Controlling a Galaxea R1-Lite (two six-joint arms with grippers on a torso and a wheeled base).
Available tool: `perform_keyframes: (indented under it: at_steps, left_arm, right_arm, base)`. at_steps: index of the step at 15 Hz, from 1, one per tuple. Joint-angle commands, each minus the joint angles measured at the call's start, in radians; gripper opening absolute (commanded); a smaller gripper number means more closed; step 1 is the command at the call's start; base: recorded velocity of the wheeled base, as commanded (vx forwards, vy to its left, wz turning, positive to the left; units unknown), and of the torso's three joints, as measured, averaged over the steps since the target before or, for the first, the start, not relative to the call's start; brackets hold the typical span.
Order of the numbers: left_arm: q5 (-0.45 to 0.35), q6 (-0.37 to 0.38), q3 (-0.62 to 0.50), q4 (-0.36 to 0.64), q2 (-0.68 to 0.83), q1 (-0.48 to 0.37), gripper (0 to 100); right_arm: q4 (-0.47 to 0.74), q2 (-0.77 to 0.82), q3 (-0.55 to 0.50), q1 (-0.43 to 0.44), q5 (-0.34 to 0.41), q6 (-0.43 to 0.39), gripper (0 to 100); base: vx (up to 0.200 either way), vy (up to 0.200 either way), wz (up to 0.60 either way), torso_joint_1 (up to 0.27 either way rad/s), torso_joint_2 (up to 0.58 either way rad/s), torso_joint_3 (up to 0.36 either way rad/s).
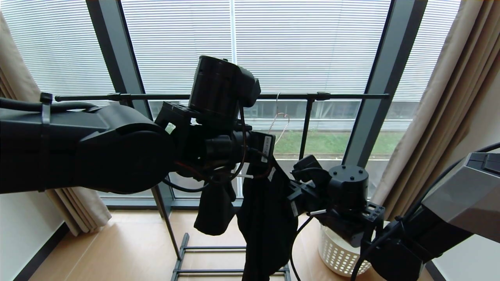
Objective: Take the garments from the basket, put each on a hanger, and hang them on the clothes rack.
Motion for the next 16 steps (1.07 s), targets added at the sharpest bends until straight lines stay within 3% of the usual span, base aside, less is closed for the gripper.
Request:
perform_keyframes:
  at_steps: [1, 8, 9, 14, 16]
  left_arm:
    - [0.001, -0.001, 0.022, 0.0, -0.013, 0.005, 0]
    - [-0.001, 0.004, 0.103, 0.002, -0.01, 0.019, 0]
    - [-0.001, 0.004, 0.112, 0.0, -0.01, 0.019, 100]
    - [-0.01, -0.002, 0.189, -0.004, -0.033, 0.025, 100]
    - [-0.053, -0.002, 0.227, -0.006, -0.054, 0.033, 100]
  right_arm:
    - [0.003, -0.012, -0.017, -0.041, 0.0, 0.0, 0]
    - [0.008, -0.113, -0.033, -0.102, 0.0, 0.0, 0]
    - [0.008, -0.118, -0.034, -0.107, -0.002, 0.0, 0]
    - [0.009, -0.12, -0.074, -0.189, -0.003, -0.003, 0]
    - [0.009, -0.126, -0.091, -0.226, -0.003, -0.005, 0]
  base:
    - [0.0, 0.0, 0.0, 0.0, 0.0, 0.0]
    - [0.0, 0.0, 0.0, 0.0, 0.0, 0.0]
    - [0.0, 0.0, 0.0, 0.0, 0.0, 0.0]
    - [0.0, 0.0, 0.0, 0.0, 0.0, 0.0]
    - [0.0, 0.0, 0.0, 0.0, 0.0, 0.0]
